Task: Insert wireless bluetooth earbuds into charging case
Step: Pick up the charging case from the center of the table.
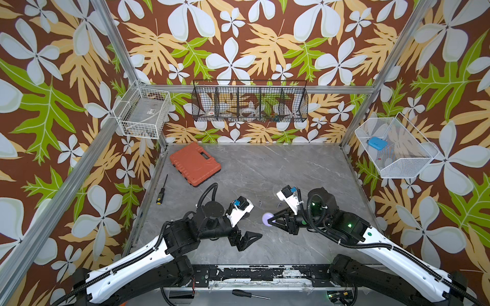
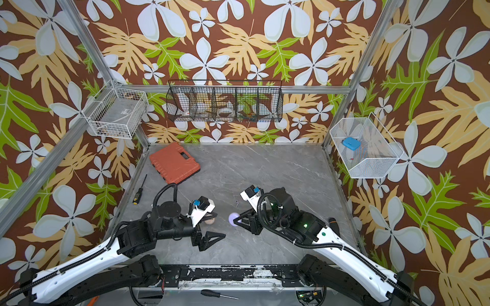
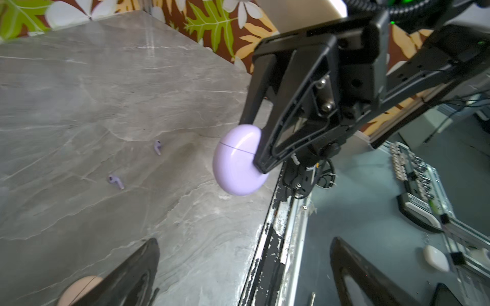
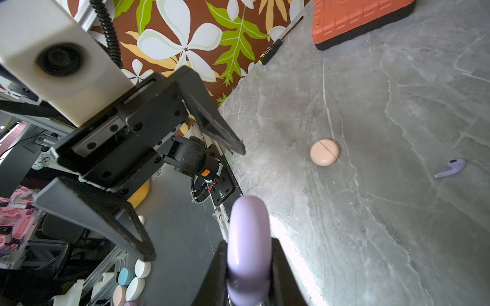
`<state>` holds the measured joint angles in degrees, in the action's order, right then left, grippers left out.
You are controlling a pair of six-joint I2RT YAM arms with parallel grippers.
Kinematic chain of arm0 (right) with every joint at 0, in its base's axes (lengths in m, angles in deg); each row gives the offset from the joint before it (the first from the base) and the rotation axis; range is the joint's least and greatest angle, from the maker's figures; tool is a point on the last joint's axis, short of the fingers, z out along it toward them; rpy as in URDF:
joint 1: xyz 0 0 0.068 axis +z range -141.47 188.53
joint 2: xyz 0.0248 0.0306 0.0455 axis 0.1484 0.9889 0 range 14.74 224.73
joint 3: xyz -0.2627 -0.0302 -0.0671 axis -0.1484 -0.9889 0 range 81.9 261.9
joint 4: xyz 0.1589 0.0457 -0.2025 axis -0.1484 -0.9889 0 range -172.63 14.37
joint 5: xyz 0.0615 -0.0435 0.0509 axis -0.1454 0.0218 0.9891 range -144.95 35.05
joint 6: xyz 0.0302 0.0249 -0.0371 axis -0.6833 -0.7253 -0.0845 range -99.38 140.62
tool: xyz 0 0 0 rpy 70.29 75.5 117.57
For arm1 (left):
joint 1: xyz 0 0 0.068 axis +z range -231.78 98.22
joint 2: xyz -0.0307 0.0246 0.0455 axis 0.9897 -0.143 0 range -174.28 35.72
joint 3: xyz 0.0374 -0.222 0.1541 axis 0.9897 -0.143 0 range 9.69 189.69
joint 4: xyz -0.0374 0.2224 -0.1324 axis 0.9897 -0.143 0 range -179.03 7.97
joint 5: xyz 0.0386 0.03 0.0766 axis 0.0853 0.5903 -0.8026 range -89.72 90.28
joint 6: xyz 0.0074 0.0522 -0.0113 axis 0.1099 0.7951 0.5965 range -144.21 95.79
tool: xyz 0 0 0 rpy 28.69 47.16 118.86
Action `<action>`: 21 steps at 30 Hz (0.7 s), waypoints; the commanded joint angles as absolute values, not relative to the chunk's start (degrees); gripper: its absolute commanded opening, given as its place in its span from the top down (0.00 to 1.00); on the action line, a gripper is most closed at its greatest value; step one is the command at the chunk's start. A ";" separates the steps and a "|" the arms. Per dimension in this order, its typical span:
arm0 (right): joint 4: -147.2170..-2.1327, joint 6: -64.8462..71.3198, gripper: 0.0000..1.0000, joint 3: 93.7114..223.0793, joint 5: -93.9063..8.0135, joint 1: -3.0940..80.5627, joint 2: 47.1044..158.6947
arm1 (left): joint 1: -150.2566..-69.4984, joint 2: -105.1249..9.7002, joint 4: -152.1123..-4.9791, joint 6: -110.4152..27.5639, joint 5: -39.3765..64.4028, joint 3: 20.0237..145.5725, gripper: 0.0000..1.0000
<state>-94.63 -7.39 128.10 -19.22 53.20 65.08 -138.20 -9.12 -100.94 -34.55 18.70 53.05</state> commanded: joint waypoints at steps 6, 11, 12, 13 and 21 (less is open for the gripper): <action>-94.41 -5.65 1.00 130.08 -14.81 53.22 63.77 | -137.63 -10.36 -97.37 -34.40 28.55 51.49 0.01; -93.12 -6.27 1.00 130.16 -12.60 53.25 63.30 | -137.43 -10.33 -96.21 -33.86 29.65 51.00 0.02; -92.96 -6.32 1.00 130.29 -12.44 53.27 63.34 | -137.42 -10.40 -95.93 -33.88 29.93 51.13 0.03; -92.82 -6.47 1.00 130.33 -12.02 53.22 63.54 | -137.33 -10.51 -95.55 -34.09 30.68 51.12 0.03; -91.20 -7.21 1.00 130.25 -9.60 53.27 64.56 | -137.31 -12.09 -93.71 -34.84 35.11 50.87 0.10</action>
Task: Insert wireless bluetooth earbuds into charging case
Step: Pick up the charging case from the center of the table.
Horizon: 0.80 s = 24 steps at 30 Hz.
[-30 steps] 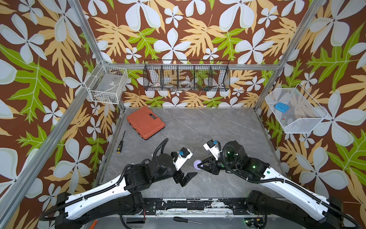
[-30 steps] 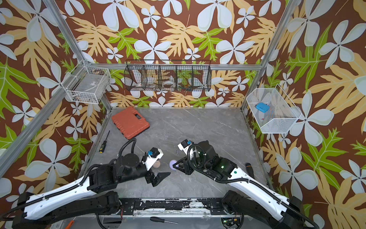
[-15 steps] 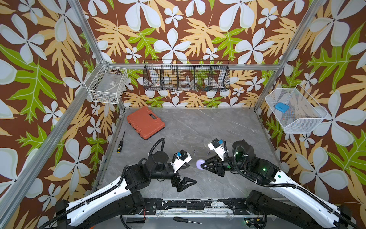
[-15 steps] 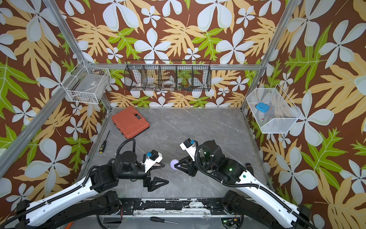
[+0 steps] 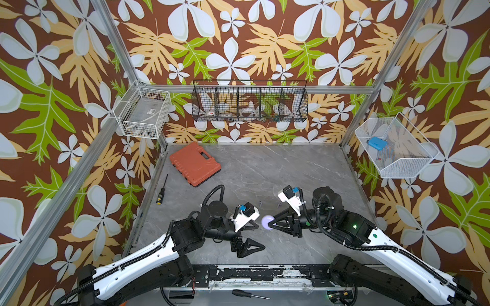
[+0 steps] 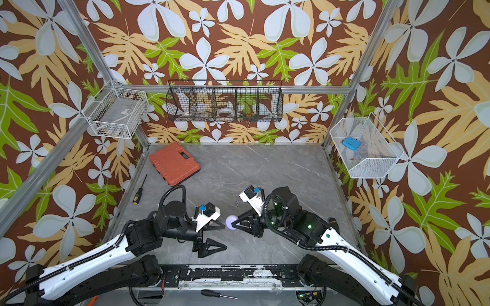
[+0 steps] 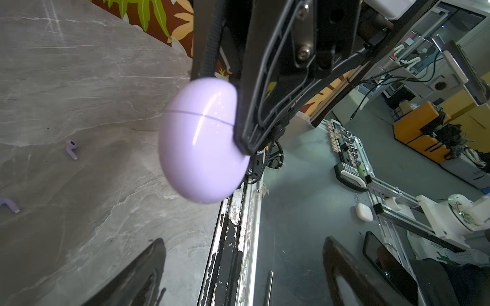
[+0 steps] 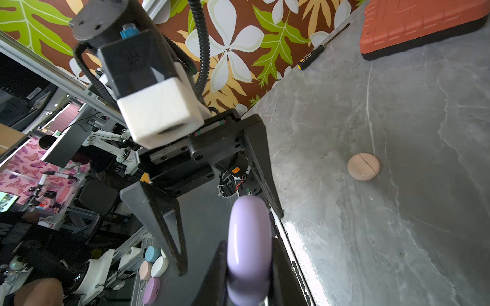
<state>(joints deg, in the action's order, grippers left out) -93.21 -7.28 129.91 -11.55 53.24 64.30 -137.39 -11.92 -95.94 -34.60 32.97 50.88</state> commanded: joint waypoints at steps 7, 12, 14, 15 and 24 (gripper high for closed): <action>-90.08 -7.64 1.00 129.85 -7.26 53.44 65.38 | -137.02 -12.81 -92.89 -34.83 34.30 51.09 0.15; -89.69 -7.76 1.00 129.47 -6.22 53.66 65.58 | -136.10 -13.09 -91.49 -35.72 35.15 51.40 0.26; -89.36 -7.88 1.00 129.27 -5.96 53.78 65.79 | -135.44 -13.36 -90.51 -36.45 36.30 51.43 0.31; -89.26 -7.94 1.00 129.17 -5.81 53.86 65.89 | -135.14 -13.49 -90.30 -36.60 36.93 51.44 0.33; -89.25 -7.40 1.00 128.84 -5.53 54.50 66.42 | -134.25 -13.67 -87.37 -38.77 40.95 51.31 0.44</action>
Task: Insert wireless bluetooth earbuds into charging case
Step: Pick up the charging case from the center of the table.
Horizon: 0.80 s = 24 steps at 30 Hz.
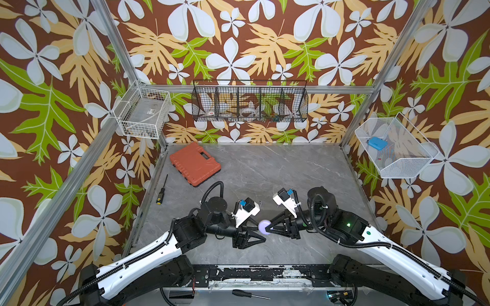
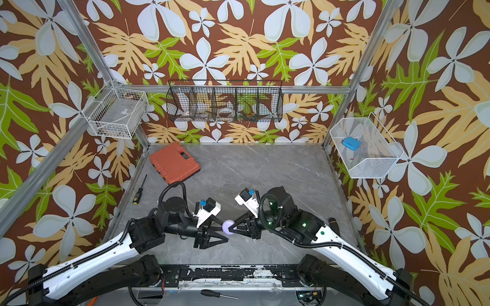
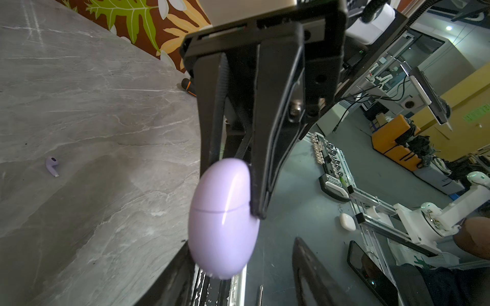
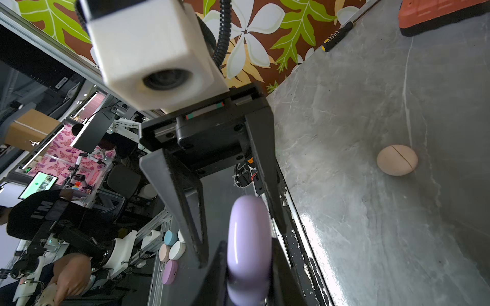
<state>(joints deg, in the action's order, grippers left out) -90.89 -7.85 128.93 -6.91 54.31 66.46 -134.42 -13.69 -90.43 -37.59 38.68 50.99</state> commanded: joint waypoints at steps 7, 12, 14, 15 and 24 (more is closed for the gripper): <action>-88.98 -7.24 1.00 128.51 -5.49 55.20 66.73 | -133.89 -14.04 -85.55 -40.08 42.51 51.18 0.53; -89.50 -6.54 1.00 128.58 -6.53 55.34 66.24 | -133.80 -14.15 -84.43 -41.16 43.59 51.09 0.59; -89.35 -6.54 1.00 128.45 -6.35 55.30 66.26 | -133.72 -14.07 -84.08 -41.49 43.77 50.97 0.61; -89.26 -6.54 1.00 128.32 -6.41 55.32 66.24 | -133.71 -14.12 -83.73 -41.71 44.03 50.85 0.62; -89.10 -6.28 1.00 127.96 -6.43 55.65 66.54 | -133.46 -14.32 -80.03 -44.57 46.20 49.71 0.69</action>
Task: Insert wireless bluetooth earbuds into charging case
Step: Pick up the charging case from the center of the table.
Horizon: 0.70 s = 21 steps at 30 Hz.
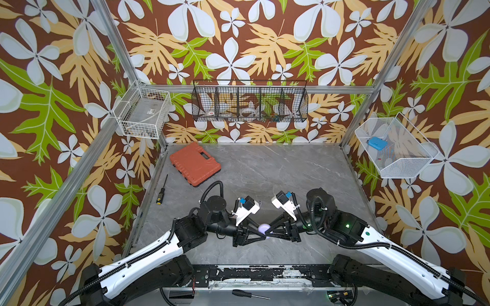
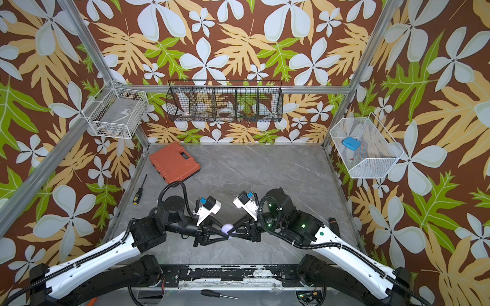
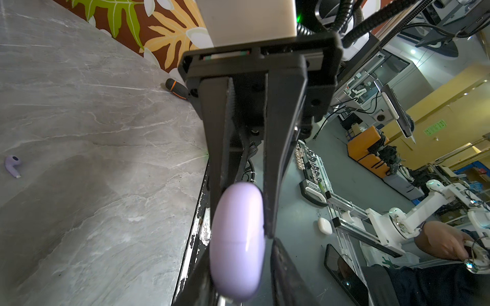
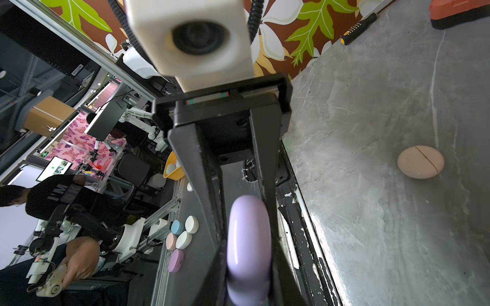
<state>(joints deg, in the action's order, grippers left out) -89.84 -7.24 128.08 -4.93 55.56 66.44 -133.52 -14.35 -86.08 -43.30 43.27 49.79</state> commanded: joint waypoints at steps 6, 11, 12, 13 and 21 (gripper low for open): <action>-89.34 -5.75 1.00 127.79 -6.56 55.90 66.61 | -133.33 -14.55 -78.34 -46.22 47.04 49.48 0.82; -89.89 -5.48 0.87 127.87 -6.83 55.93 66.86 | -133.15 -14.58 -77.85 -46.71 47.21 49.51 0.92; -90.16 -5.32 0.79 127.96 -7.04 55.94 66.85 | -133.15 -14.62 -77.88 -46.71 47.21 49.51 0.93; -90.46 -5.06 0.74 128.05 -7.43 55.92 66.75 | -133.05 -14.57 -77.94 -46.71 47.22 49.50 0.95; -95.62 -2.03 0.21 130.65 -15.79 55.95 63.01 | -132.84 -14.49 -80.02 -44.86 45.93 49.77 1.00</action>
